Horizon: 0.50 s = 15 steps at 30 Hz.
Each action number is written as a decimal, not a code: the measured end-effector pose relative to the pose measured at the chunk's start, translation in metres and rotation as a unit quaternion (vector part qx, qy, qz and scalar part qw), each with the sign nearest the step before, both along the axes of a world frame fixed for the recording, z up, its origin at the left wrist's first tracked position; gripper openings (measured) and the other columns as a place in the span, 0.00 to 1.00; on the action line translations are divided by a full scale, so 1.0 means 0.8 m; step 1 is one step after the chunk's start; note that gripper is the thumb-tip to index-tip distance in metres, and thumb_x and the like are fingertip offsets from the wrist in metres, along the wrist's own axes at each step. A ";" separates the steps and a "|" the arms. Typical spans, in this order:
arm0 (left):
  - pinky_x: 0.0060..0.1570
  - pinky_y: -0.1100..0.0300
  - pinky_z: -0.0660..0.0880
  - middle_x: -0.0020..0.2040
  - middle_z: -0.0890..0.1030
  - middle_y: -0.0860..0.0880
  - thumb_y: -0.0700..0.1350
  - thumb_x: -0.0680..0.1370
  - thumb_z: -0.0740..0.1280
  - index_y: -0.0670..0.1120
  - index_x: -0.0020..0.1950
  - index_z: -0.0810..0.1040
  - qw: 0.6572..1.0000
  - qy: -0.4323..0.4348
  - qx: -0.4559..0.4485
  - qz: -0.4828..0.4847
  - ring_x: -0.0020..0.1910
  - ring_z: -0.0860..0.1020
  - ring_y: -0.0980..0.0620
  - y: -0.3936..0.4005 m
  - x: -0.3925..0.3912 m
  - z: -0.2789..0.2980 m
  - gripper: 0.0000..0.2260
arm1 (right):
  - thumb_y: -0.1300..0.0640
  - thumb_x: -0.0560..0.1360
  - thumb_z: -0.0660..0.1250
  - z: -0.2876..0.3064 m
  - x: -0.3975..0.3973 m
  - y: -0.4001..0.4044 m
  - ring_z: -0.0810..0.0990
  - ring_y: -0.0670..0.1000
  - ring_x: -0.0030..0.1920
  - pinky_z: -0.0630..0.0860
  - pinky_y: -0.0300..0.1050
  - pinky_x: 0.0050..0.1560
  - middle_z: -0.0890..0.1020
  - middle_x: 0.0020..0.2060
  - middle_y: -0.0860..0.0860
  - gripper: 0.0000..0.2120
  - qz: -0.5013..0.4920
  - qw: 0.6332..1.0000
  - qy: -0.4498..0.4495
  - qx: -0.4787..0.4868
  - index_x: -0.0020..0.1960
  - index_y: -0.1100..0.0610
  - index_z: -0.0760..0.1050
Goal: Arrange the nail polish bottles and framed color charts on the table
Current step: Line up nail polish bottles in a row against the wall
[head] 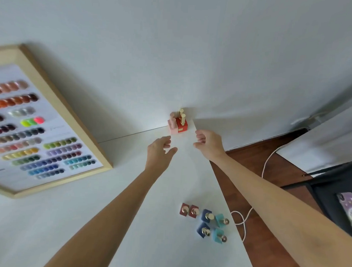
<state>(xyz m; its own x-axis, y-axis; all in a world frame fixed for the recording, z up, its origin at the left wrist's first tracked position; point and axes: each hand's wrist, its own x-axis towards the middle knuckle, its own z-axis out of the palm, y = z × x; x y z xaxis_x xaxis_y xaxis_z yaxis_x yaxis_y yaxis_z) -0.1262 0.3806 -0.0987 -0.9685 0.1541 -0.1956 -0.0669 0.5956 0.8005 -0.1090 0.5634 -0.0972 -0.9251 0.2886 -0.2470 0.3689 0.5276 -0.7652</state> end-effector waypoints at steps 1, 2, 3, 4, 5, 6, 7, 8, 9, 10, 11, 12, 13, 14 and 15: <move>0.51 0.63 0.76 0.56 0.82 0.47 0.42 0.74 0.72 0.43 0.65 0.77 1.000 0.009 0.004 -0.016 0.50 0.80 0.55 -0.005 0.016 0.006 0.19 | 0.66 0.70 0.72 0.005 0.015 0.002 0.81 0.56 0.51 0.75 0.40 0.56 0.81 0.53 0.60 0.20 0.001 1.000 0.000 -0.005 0.62 0.64 0.75; 0.52 0.62 0.77 0.54 0.83 0.48 0.42 0.75 0.71 0.43 0.63 0.78 0.999 0.019 0.006 -0.033 0.48 0.80 0.55 -0.011 0.033 0.012 0.17 | 0.66 0.70 0.72 0.010 0.031 0.003 0.81 0.57 0.51 0.75 0.39 0.55 0.81 0.52 0.60 0.19 0.004 1.000 0.001 -0.008 0.60 0.64 0.76; 0.52 0.61 0.79 0.53 0.83 0.48 0.41 0.75 0.70 0.44 0.62 0.79 0.998 0.026 0.006 -0.051 0.47 0.80 0.55 -0.016 0.050 0.016 0.15 | 0.66 0.70 0.72 0.015 0.048 0.005 0.82 0.57 0.50 0.75 0.38 0.54 0.82 0.51 0.60 0.18 0.007 1.000 0.001 -0.009 0.59 0.63 0.77; 0.52 0.61 0.79 0.52 0.83 0.49 0.39 0.76 0.69 0.45 0.60 0.80 0.997 0.031 0.005 -0.071 0.46 0.81 0.55 -0.022 0.068 0.020 0.13 | 0.66 0.70 0.71 0.021 0.064 0.007 0.82 0.57 0.50 0.75 0.39 0.54 0.82 0.50 0.60 0.17 0.012 1.000 0.000 -0.009 0.58 0.63 0.78; 0.51 0.61 0.80 0.51 0.83 0.49 0.37 0.77 0.67 0.45 0.60 0.80 0.995 0.034 0.001 -0.095 0.46 0.81 0.55 -0.028 0.084 0.023 0.13 | 0.67 0.70 0.71 0.026 0.081 0.009 0.82 0.57 0.49 0.75 0.39 0.55 0.83 0.50 0.60 0.15 0.018 1.000 -0.002 -0.010 0.57 0.63 0.78; 0.51 0.62 0.80 0.51 0.83 0.49 0.35 0.77 0.65 0.45 0.59 0.80 0.992 0.037 -0.006 -0.124 0.47 0.81 0.55 -0.034 0.100 0.026 0.14 | 0.67 0.71 0.70 0.030 0.098 0.012 0.82 0.56 0.50 0.75 0.40 0.55 0.83 0.49 0.59 0.14 0.028 1.000 -0.005 -0.008 0.57 0.63 0.79; 0.51 0.63 0.79 0.52 0.83 0.49 0.33 0.76 0.63 0.45 0.60 0.80 0.987 0.044 -0.017 -0.156 0.47 0.81 0.55 -0.038 0.114 0.028 0.15 | 0.67 0.72 0.69 0.034 0.114 0.015 0.82 0.55 0.50 0.75 0.40 0.55 0.83 0.49 0.59 0.13 0.042 0.999 -0.009 -0.003 0.56 0.63 0.79; 0.51 0.63 0.79 0.52 0.83 0.49 0.31 0.76 0.61 0.45 0.60 0.80 0.981 0.051 -0.028 -0.188 0.48 0.81 0.55 -0.042 0.127 0.031 0.17 | 0.67 0.72 0.68 0.038 0.131 0.018 0.82 0.53 0.50 0.75 0.39 0.55 0.83 0.49 0.58 0.13 0.057 0.998 -0.014 0.006 0.56 0.63 0.79; 0.53 0.61 0.79 0.53 0.83 0.49 0.30 0.75 0.61 0.45 0.60 0.80 0.974 0.056 -0.035 -0.217 0.50 0.80 0.56 -0.045 0.139 0.034 0.19 | 0.67 0.73 0.67 0.042 0.147 0.021 0.82 0.52 0.49 0.75 0.38 0.55 0.84 0.49 0.57 0.12 0.072 0.997 -0.019 0.014 0.56 0.62 0.79; 0.55 0.59 0.79 0.55 0.82 0.50 0.30 0.74 0.60 0.46 0.61 0.80 0.968 0.056 -0.042 -0.242 0.51 0.79 0.57 -0.046 0.148 0.037 0.20 | 0.68 0.73 0.66 0.046 0.162 0.024 0.82 0.51 0.49 0.74 0.38 0.55 0.84 0.49 0.57 0.12 0.084 0.996 -0.024 0.022 0.55 0.62 0.79; 0.57 0.59 0.77 0.56 0.81 0.50 0.31 0.74 0.60 0.47 0.62 0.79 0.961 0.051 -0.053 -0.268 0.52 0.78 0.57 -0.047 0.156 0.040 0.21 | 0.69 0.73 0.64 0.049 0.177 0.027 0.81 0.49 0.49 0.75 0.37 0.56 0.84 0.49 0.56 0.13 0.093 0.995 -0.031 0.028 0.55 0.62 0.80; 0.59 0.60 0.75 0.59 0.80 0.51 0.32 0.75 0.61 0.49 0.64 0.78 0.951 0.045 -0.072 -0.296 0.55 0.77 0.57 -0.047 0.162 0.044 0.21 | 0.71 0.73 0.62 0.051 0.190 0.030 0.81 0.48 0.48 0.75 0.37 0.56 0.84 0.49 0.56 0.14 0.098 0.994 -0.039 0.033 0.55 0.62 0.80; 0.61 0.61 0.73 0.62 0.78 0.51 0.34 0.75 0.62 0.50 0.66 0.76 0.939 0.040 -0.099 -0.326 0.58 0.76 0.55 -0.046 0.166 0.046 0.21 | 0.72 0.73 0.61 0.052 0.203 0.032 0.81 0.47 0.48 0.76 0.38 0.57 0.84 0.49 0.55 0.15 0.102 0.993 -0.048 0.037 0.55 0.62 0.80; 0.63 0.61 0.71 0.64 0.75 0.51 0.36 0.76 0.63 0.52 0.68 0.73 0.926 0.036 -0.129 -0.353 0.61 0.74 0.54 -0.046 0.170 0.047 0.22 | 0.72 0.73 0.59 0.052 0.215 0.033 0.81 0.48 0.50 0.76 0.38 0.57 0.84 0.50 0.55 0.16 0.107 0.992 -0.058 0.040 0.55 0.61 0.80; 0.65 0.59 0.70 0.67 0.73 0.51 0.37 0.76 0.63 0.53 0.70 0.70 0.913 0.032 -0.161 -0.375 0.64 0.72 0.52 -0.045 0.172 0.048 0.24 | 0.73 0.73 0.58 0.051 0.227 0.034 0.81 0.48 0.51 0.76 0.38 0.57 0.83 0.51 0.54 0.18 0.112 0.990 -0.069 0.044 0.55 0.60 0.80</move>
<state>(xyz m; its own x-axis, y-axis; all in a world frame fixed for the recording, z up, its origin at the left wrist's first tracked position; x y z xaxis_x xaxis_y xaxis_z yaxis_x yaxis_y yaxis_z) 0.0114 0.3446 -0.0603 -0.6260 0.7226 -0.2933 0.4970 0.6595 0.5640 0.0727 0.5903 -0.0567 -0.9273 0.1055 -0.3591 0.3330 0.6705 -0.6630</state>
